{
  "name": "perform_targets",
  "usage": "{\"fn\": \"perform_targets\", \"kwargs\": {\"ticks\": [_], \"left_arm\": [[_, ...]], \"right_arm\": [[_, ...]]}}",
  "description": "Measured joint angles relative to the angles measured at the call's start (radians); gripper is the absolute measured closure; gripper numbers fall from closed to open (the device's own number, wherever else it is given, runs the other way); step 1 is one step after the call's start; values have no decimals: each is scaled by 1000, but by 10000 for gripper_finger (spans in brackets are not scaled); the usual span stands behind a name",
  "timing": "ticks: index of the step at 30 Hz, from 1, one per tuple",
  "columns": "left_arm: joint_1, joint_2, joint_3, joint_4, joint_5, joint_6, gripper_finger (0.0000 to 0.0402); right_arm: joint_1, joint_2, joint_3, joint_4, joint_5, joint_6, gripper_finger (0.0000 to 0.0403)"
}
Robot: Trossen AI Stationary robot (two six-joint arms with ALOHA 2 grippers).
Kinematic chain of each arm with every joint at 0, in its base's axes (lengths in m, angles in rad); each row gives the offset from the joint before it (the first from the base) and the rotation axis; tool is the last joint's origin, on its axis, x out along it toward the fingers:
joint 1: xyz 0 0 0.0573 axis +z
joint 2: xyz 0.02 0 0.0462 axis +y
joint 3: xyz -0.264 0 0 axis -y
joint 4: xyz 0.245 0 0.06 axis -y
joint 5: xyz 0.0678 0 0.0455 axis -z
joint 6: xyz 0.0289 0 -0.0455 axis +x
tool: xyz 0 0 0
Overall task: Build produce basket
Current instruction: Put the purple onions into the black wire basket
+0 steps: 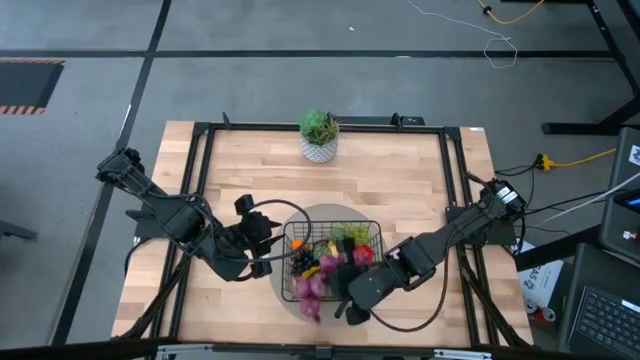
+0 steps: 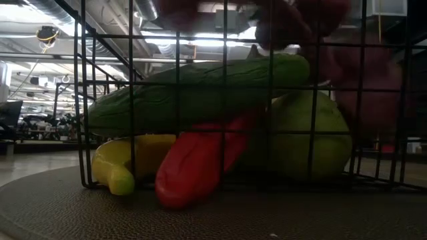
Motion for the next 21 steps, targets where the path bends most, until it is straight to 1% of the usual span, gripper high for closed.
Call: {"fn": "perform_targets", "kwargs": {"ticks": [2,4,10,15,21], "left_arm": [[0,0,0,0,0,0,286],[0,0,0,0,0,0,286],[0,0,0,0,0,0,286],[0,0,0,0,0,0,286],[0,0,0,0,0,0,286]], "right_arm": [[0,0,20,-50,75,4,403],[0,0,30,-72,129,3,403],[-8,0,41,-81,196,0,403],[-15,0,42,-100,318,7,403],[-41,0,42,-122,322,53,403]]}}
